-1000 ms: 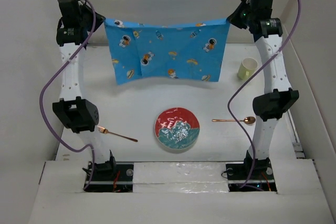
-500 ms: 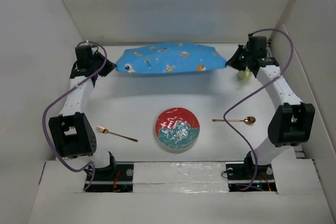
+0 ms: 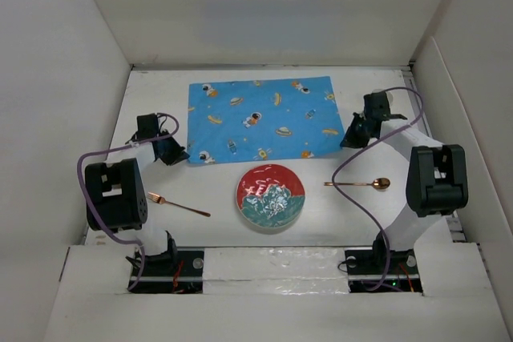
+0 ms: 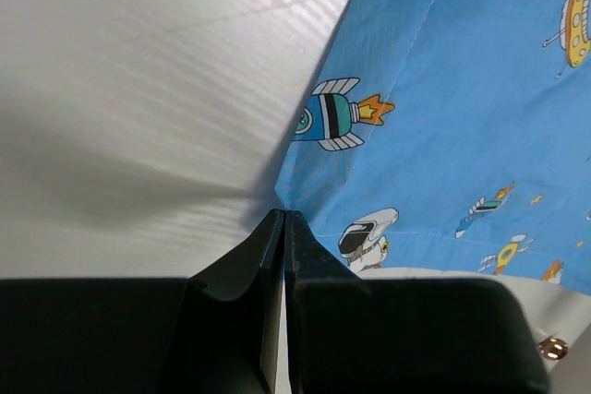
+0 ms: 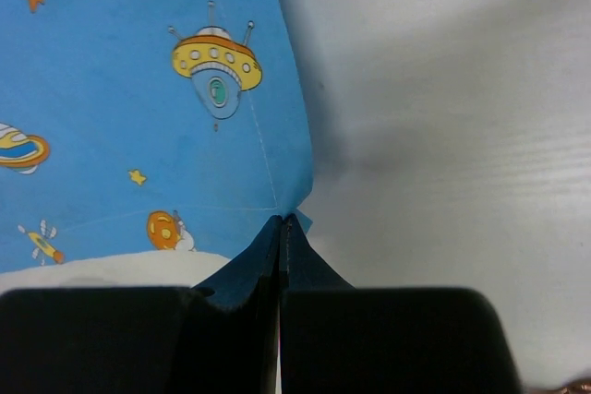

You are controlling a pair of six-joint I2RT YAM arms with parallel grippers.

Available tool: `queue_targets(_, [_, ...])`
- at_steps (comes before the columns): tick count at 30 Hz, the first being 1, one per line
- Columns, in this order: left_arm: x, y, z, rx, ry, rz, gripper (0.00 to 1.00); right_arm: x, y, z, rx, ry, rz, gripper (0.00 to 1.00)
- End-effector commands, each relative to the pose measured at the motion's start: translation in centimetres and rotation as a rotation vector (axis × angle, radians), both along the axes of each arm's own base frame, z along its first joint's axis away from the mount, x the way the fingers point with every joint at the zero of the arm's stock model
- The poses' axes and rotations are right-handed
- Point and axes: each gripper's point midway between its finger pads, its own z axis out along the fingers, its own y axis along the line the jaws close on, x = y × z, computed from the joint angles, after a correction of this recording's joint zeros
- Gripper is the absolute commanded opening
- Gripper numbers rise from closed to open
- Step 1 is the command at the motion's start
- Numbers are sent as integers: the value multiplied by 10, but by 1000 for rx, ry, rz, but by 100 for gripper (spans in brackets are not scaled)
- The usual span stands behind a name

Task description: Set the dinner table for one person

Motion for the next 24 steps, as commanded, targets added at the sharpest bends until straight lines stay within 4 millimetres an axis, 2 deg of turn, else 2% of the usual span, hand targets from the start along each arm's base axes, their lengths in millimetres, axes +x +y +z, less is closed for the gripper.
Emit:
queue_targets(1, [-8, 6, 14, 59, -65, -20, 0, -12, -9, 6, -31, -40, -13, 0])
queue_targets(2, [-12, 8, 12, 68, -54, -19, 0, -22, -9, 2, -32, -25, -12, 0])
queue_targets(6, [-28, 10, 3, 83, -3, -11, 0, -43, -11, -11, -39, 13, -11, 0])
queue_targets(12, [-36, 14, 2, 108, 35, 1, 0, -54, -10, -12, -45, 24, -10, 0])
queue_targets(13, [-36, 15, 5, 111, 29, 4, 0, -52, -13, -6, -58, 10, -23, 7])
queue_targets(14, [-38, 14, 6, 110, 29, 3, 7, -50, -14, -2, -65, -2, -28, 13])
queue_targets(15, [-38, 13, 8, 108, 26, -2, 28, -50, -15, 1, -72, -7, -31, 21])
queue_targets(16, [-36, 14, 15, 111, 7, -5, 40, -46, -13, 15, -80, -38, -22, 36])
queue_targets(18, [-35, 14, 26, 115, -13, -8, 55, -43, -10, 31, -86, -73, 0, 47])
queue_targets(19, [-29, 14, 40, 118, -53, -7, 58, -45, -5, 38, -92, -78, 20, 52])
queue_targets(20, [-27, 14, 50, 119, -76, -5, 59, -44, 2, 56, -94, -124, 45, 55])
queue_targets(21, [-21, 14, 63, 133, -103, -7, 60, -46, 7, 64, -95, -143, 64, 55])
queue_targets(22, [-19, 12, 78, 145, -142, -10, 59, -50, 18, 69, -71, -162, 99, 43])
queue_targets(24, [-11, 2, 103, 159, -215, -50, 34, -70, 49, 78, -11, -210, 224, 0])
